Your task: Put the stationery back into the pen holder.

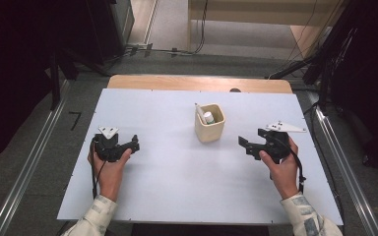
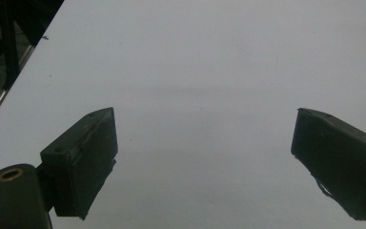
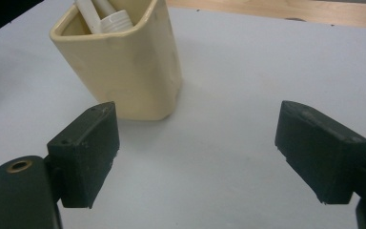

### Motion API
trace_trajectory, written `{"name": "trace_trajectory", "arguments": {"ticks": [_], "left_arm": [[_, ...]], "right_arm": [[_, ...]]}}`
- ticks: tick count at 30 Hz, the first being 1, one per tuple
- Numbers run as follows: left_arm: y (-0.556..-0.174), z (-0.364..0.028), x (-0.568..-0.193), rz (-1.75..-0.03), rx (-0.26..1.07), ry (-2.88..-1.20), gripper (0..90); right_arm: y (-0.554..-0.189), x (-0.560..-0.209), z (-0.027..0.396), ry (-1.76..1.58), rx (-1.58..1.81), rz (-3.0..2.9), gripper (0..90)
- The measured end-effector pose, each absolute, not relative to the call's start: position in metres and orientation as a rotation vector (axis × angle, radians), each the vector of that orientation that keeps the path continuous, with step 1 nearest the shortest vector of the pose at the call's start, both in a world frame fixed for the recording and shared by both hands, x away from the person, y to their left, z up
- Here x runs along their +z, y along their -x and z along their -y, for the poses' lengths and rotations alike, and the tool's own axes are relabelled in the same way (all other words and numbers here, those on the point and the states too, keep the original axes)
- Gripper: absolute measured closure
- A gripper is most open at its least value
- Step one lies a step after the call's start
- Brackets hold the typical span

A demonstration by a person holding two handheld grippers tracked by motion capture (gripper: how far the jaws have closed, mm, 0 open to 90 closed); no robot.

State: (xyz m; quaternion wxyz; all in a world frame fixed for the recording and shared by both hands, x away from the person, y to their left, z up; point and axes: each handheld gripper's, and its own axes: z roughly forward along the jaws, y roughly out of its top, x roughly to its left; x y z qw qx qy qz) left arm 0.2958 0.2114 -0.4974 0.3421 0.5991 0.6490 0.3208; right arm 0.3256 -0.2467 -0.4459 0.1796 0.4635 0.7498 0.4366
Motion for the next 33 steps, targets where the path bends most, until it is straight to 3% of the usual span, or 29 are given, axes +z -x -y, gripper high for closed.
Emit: {"name": "trace_trajectory", "arguments": {"ticks": [33], "left_arm": [[-0.279, -0.209, -0.493, -1.648, 0.793, -1.576, 9.3]], "right_arm": [[-0.310, -0.457, 0.294, -1.422, 1.164, -2.025, 13.5]]}}
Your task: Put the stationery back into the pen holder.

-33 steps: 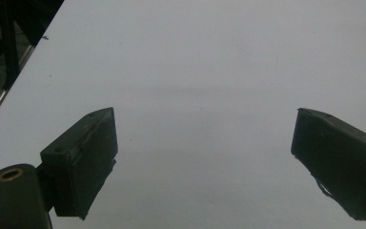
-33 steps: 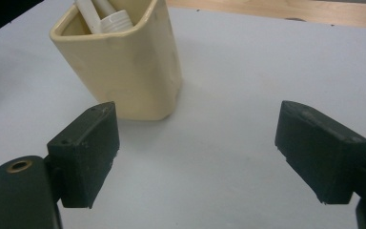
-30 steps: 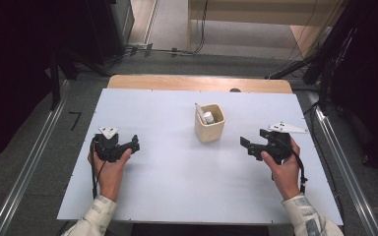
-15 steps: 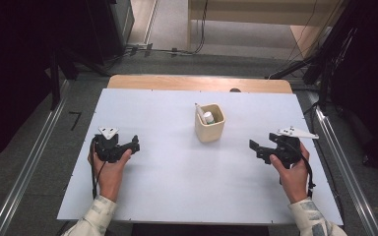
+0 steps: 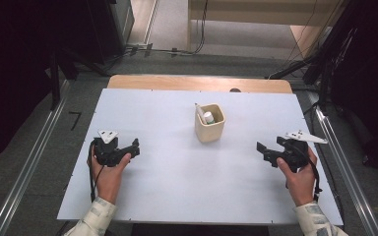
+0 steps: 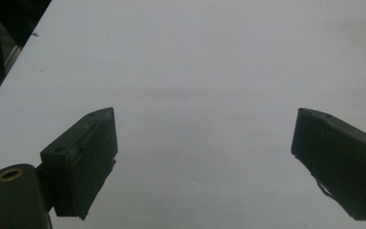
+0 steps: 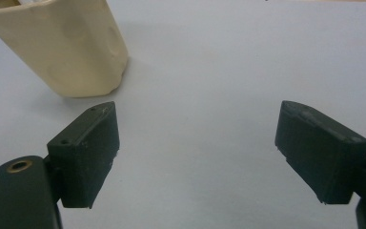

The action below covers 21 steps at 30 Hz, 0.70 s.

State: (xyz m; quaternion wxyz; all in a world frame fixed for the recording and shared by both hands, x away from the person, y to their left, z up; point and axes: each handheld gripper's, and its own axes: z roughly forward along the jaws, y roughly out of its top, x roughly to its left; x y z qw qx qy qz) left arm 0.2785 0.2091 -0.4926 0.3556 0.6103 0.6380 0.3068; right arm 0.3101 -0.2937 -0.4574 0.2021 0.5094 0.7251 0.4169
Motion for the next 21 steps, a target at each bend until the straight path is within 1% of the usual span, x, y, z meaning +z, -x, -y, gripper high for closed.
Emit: {"name": "trace_trajectory", "arguments": {"ticks": [6, 13, 21], "left_arm": [[-0.272, -0.213, -0.493, -1.649, 0.786, -1.574, 9.3], [-0.266, -0.216, -0.493, -1.652, 0.746, -1.569, 9.3], [-0.260, -0.217, -0.493, -1.640, 0.743, -1.578, 9.3]], "right_arm": [[-0.308, -0.457, 0.301, -1.440, 1.158, -2.003, 13.5], [-0.305, -0.458, 0.308, -1.451, 1.149, -1.990, 13.5], [-0.298, -0.457, 0.317, -1.465, 1.147, -1.969, 13.5]]}}
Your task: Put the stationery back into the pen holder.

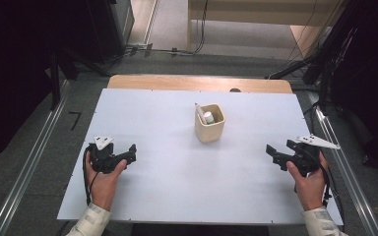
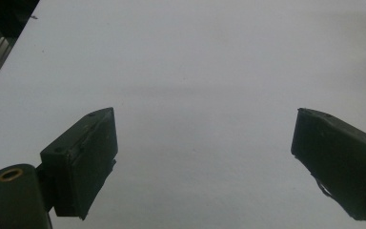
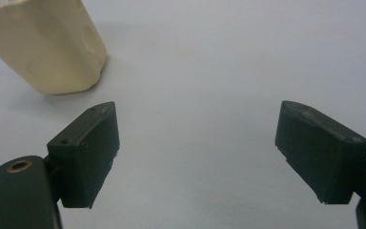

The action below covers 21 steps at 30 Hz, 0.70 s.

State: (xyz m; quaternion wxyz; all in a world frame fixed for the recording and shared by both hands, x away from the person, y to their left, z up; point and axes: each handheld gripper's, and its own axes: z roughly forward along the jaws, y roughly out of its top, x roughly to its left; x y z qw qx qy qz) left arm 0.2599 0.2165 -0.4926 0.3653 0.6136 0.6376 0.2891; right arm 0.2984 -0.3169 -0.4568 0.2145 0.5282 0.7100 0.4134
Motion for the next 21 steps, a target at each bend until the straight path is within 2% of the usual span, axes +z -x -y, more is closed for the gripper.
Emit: {"name": "trace_trajectory", "arguments": {"ticks": [21], "left_arm": [[-0.248, -0.212, -0.493, -1.604, 0.791, -1.627, 9.3]], "right_arm": [[-0.282, -0.459, 0.344, -1.508, 1.114, -1.914, 13.3]]}}
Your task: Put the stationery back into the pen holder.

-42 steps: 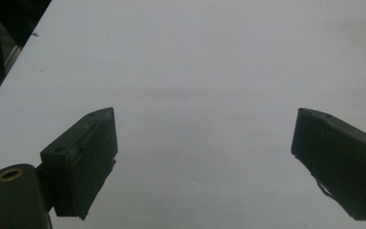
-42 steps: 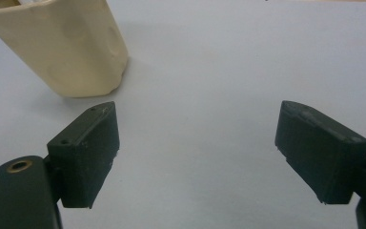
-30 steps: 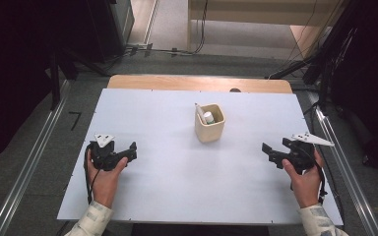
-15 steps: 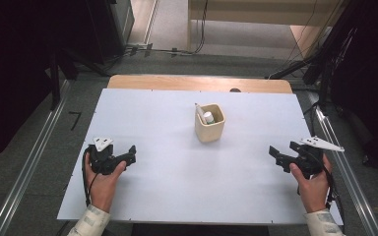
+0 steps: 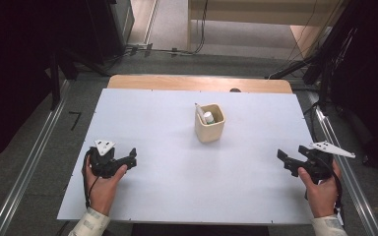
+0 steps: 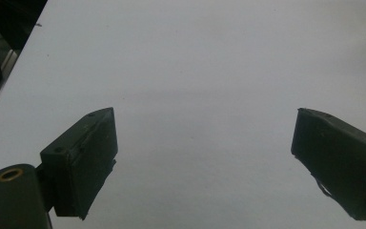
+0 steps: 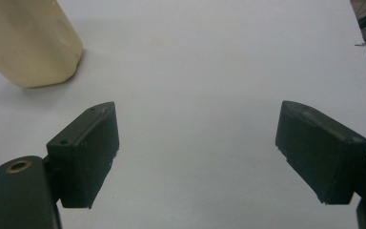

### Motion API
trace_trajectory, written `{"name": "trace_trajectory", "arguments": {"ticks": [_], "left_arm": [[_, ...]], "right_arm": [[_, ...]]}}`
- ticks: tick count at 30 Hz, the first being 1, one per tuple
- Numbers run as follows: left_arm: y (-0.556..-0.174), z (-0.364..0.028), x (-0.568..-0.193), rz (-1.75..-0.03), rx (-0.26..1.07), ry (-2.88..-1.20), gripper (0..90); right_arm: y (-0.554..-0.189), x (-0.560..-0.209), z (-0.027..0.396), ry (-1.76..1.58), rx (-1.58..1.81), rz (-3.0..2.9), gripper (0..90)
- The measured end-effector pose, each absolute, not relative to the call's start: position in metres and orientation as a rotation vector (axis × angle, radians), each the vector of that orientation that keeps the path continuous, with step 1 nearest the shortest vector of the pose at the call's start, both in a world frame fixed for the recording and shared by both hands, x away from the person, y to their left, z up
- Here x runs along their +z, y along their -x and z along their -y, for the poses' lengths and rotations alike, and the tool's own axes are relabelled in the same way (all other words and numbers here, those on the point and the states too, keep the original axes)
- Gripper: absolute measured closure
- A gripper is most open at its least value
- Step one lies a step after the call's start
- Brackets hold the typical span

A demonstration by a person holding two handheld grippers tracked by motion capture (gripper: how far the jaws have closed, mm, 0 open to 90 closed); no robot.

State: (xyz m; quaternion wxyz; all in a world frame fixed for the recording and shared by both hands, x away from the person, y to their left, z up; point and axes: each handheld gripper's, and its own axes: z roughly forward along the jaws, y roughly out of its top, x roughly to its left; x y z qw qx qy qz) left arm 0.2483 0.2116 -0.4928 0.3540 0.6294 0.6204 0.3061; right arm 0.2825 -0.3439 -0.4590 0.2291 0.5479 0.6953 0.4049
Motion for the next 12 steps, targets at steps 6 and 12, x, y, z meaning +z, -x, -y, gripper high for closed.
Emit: {"name": "trace_trajectory", "arguments": {"ticks": [6, 12], "left_arm": [[-0.247, -0.210, -0.494, -1.601, 0.788, -1.638, 9.3], [-0.247, -0.209, -0.496, -1.603, 0.788, -1.646, 9.3]], "right_arm": [[-0.280, -0.461, 0.353, -1.525, 1.089, -1.887, 13.2], [-0.276, -0.463, 0.366, -1.554, 1.068, -1.851, 13.2]]}}
